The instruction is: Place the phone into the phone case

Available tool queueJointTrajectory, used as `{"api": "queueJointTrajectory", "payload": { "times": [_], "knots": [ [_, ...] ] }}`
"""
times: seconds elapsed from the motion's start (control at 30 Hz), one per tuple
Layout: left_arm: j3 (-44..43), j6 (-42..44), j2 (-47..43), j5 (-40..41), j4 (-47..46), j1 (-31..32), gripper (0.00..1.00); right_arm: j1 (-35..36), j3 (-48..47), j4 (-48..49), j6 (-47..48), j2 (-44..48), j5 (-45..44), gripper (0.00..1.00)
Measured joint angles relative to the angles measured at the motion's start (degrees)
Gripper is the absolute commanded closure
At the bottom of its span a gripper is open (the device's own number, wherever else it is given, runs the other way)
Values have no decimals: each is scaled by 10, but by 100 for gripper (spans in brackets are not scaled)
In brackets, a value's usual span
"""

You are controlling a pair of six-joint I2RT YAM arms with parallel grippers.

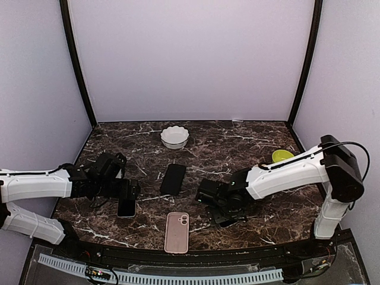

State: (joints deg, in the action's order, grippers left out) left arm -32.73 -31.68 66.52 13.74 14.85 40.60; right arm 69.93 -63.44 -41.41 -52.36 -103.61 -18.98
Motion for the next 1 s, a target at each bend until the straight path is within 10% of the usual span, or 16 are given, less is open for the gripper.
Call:
{"api": "queueJointTrajectory", "payload": {
  "times": [0.33,1.0],
  "knots": [
    [6,-6,6,-6,3,-6,1,2,-65,-69,43,-10,-32,7],
    [37,-23,2,-19,5,-25,1,63,-142,54,38,-101,81,76]
  ]
}}
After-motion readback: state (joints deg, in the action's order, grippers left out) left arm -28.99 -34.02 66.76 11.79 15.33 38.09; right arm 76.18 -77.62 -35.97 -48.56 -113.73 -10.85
